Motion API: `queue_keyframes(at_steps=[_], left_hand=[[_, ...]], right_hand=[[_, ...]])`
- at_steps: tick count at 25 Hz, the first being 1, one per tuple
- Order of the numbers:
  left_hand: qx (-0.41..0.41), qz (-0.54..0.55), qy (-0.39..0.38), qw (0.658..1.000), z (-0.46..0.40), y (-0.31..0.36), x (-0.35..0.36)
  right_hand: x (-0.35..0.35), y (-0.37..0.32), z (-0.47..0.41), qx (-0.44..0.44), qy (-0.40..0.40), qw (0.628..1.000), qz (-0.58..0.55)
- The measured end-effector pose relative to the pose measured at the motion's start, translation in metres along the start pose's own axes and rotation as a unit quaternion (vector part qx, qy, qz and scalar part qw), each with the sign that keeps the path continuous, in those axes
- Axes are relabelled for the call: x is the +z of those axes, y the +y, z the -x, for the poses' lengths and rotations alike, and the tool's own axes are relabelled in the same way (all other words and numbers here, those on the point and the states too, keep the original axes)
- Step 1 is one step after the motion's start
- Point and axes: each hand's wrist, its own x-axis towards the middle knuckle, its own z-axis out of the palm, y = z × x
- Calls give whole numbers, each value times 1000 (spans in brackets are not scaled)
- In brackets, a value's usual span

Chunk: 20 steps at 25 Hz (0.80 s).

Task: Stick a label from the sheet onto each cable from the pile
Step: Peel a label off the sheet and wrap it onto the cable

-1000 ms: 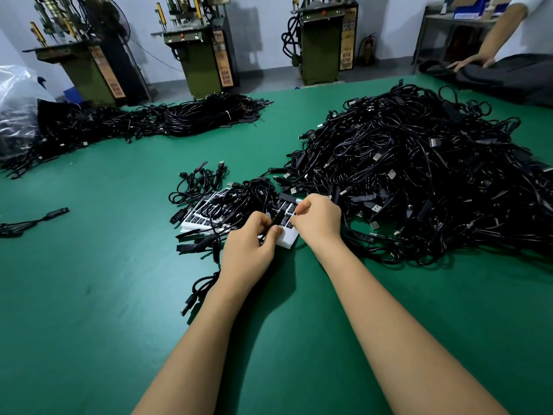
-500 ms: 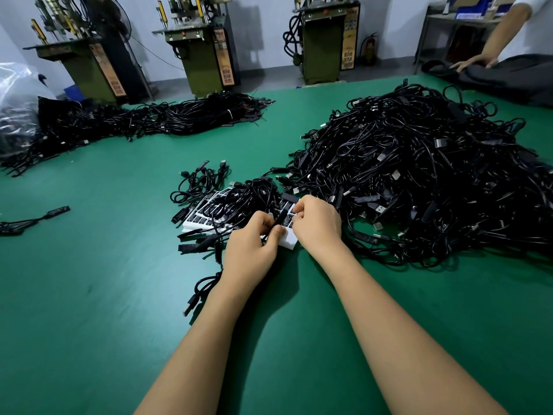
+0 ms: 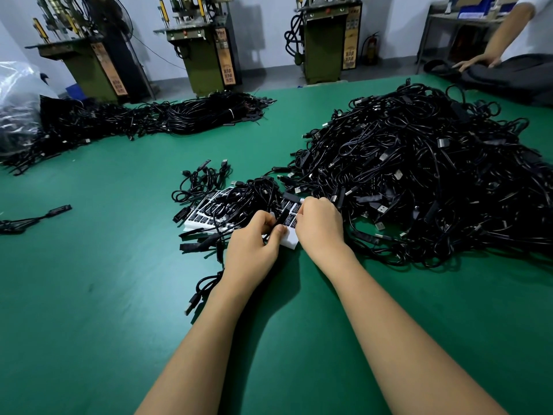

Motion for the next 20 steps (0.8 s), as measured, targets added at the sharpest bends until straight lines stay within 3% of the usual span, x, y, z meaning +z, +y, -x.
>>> queue_keyframes(at_steps=[6,10,14,17,20], left_hand=[[2,15,-4,1000,0,1,-1],[-10,38,-16,999,1,0,-2],[-32,39,-23,998,1,6,-5],[-3,23,-11,1000,6,21,-5],[-17,146,-39,988,16,40,6]], right_hand=[[-7,-5,6,-23,0,999,40],[-25,0,9,-21,8,1000,-4],[-49,27,18,20,6,990,-142],[-61,55,33,82,-10,954,-288],[-63,73,45,104,-12,915,-389]])
